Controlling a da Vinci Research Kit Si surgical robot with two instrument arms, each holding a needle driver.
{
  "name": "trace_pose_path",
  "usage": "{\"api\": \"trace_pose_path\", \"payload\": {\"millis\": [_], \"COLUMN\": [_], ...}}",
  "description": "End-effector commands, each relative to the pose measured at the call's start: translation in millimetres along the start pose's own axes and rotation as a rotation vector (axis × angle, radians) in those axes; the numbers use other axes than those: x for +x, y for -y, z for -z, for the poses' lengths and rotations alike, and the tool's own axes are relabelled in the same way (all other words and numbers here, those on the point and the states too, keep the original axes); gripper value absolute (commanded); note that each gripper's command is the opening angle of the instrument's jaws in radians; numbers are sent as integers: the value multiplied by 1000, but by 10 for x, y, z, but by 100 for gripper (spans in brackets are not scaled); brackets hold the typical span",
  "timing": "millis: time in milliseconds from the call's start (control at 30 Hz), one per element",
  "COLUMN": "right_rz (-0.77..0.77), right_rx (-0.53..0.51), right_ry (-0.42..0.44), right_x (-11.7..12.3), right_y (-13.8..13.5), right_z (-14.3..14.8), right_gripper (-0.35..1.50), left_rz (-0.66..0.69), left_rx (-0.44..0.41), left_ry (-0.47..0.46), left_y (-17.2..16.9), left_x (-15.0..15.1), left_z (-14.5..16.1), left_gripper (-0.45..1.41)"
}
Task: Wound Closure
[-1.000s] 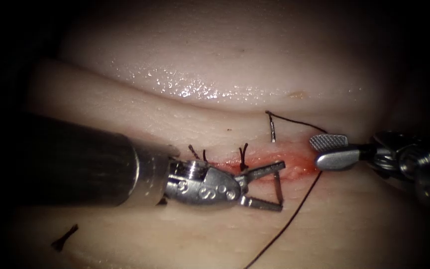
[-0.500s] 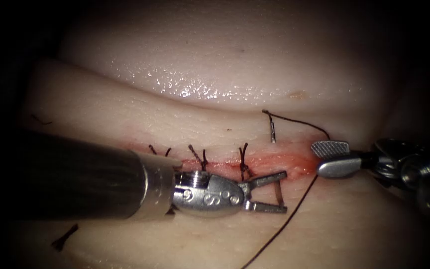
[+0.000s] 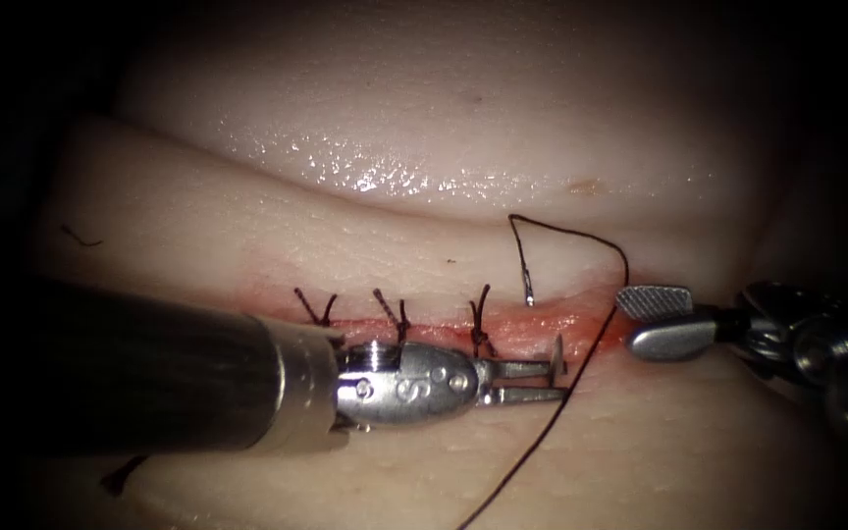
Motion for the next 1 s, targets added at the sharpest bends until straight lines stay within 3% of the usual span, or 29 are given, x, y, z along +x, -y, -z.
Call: {"api": "trace_pose_path", "payload": {"millis": [33, 367, 467, 533, 667, 800, 1000], "right_rz": [-2, 46, 182, 292, 451, 534, 545], "right_rx": [2, 22, 22, 18, -4, -7, 3], "right_ry": [3, 19, 12, 17, 81, 81, 68], "right_x": [-6, -9, -10, -7, 5, 14, 8], "right_y": [-2, 3, 6, 7, 9, 11, 22], "right_z": [-4, 8, 7, 7, 8, 8, 5], "right_gripper": [103, 103, 103, 93, 93, 106, 84], "left_rz": [28, 288, 336, 368, 385, 254, -8], "left_rx": [-19, -155, -173, -180, -213, -226, -172], "left_ry": [-7, -51, -61, -83, -135, -161, -155], "left_y": [-2, -6, -5, -7, -15, -31, -54], "left_x": [-3, 29, 43, 54, 77, 102, 146], "left_z": [-4, 28, 37, 41, 44, 46, 50], "left_gripper": [-45, -45, -45, -45, -45, -45, -45]}}
